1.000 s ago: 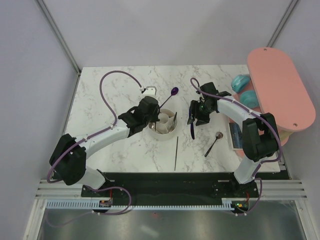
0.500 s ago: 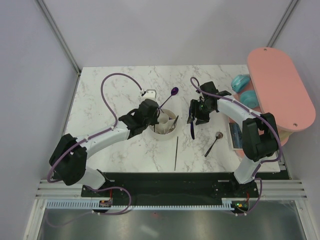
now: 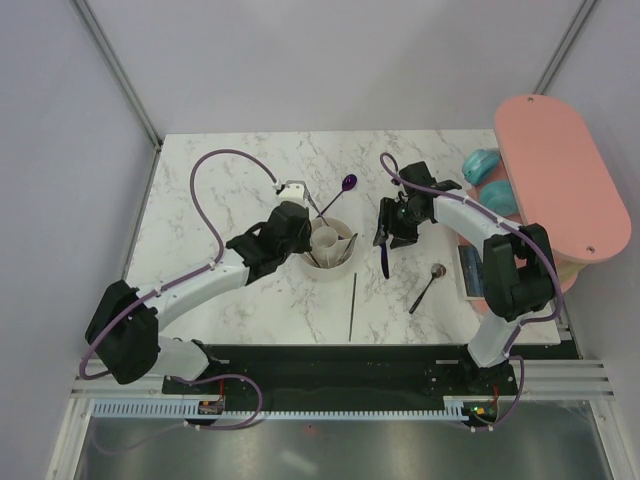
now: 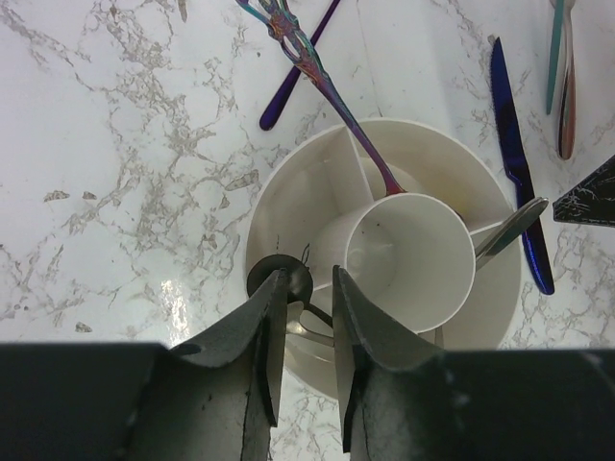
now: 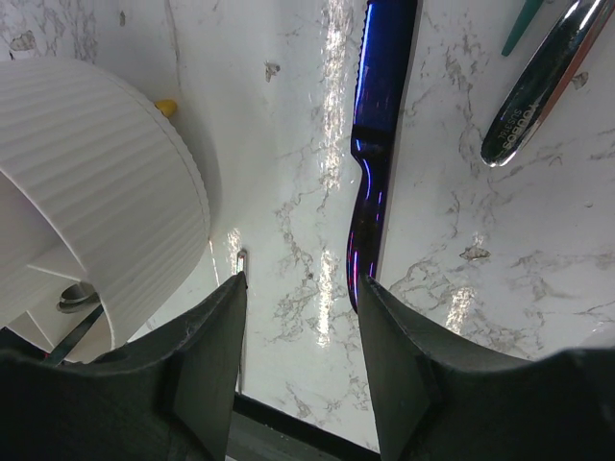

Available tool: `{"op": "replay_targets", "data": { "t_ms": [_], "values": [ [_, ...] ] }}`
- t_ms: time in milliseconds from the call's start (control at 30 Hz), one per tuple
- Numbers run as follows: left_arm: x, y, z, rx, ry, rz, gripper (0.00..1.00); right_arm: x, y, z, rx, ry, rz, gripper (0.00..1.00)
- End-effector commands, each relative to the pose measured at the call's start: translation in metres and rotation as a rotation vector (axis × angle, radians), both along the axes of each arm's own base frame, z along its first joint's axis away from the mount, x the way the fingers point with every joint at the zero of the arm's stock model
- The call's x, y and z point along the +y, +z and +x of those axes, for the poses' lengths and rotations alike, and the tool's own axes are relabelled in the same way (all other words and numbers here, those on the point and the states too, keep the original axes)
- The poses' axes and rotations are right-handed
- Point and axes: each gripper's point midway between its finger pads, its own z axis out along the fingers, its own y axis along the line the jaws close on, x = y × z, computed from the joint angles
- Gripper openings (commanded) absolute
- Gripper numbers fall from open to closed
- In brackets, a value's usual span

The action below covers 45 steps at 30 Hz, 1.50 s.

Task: Sort the eating utensils into containers
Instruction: Place the spoon in the storage box.

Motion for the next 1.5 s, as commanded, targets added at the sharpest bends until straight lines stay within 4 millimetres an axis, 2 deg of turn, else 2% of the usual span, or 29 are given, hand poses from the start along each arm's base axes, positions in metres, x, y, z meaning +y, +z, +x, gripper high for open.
{"op": "replay_targets", "data": {
  "t_ms": [0, 233, 433, 600, 733, 900, 1167, 1267, 1467],
  "values": [
    [0.004, 0.011, 0.0, -0.036, 0.0, 0.014, 0.34, 0.006, 0.01, 0.011, -0.031, -0.005, 0.021, 0.57],
    [0.007, 0.015, 0.003, -0.046, 0.012, 0.033, 0.37, 0.004, 0.011, 0.009, -0.033, -0.009, 0.019, 0.57],
    [0.025, 0.025, 0.007, -0.06, 0.085, 0.056, 0.46, 0.001, 0.018, 0.013, -0.067, -0.022, 0.012, 0.57],
    [0.046, 0.021, -0.002, 0.002, 0.158, 0.056, 0.46, -0.003, 0.035, 0.021, -0.138, -0.055, -0.005, 0.59],
    [0.06, 0.02, -0.011, 0.017, 0.177, 0.034, 0.47, -0.014, 0.039, 0.024, -0.173, -0.083, -0.052, 0.59],
    [0.072, 0.021, -0.019, 0.037, 0.198, 0.028, 0.47, -0.014, 0.036, 0.021, -0.166, -0.079, -0.05, 0.59],
    [0.082, 0.031, -0.019, 0.043, 0.22, 0.003, 0.47, -0.011, 0.032, 0.022, -0.169, -0.09, -0.029, 0.59],
    [0.087, 0.032, -0.019, 0.055, 0.237, -0.012, 0.47, -0.011, 0.036, 0.026, -0.187, -0.097, -0.03, 0.59],
    [0.106, 0.029, -0.017, 0.091, 0.296, -0.075, 0.47, -0.029, 0.041, 0.033, -0.22, -0.14, -0.088, 0.61]
  ]
}}
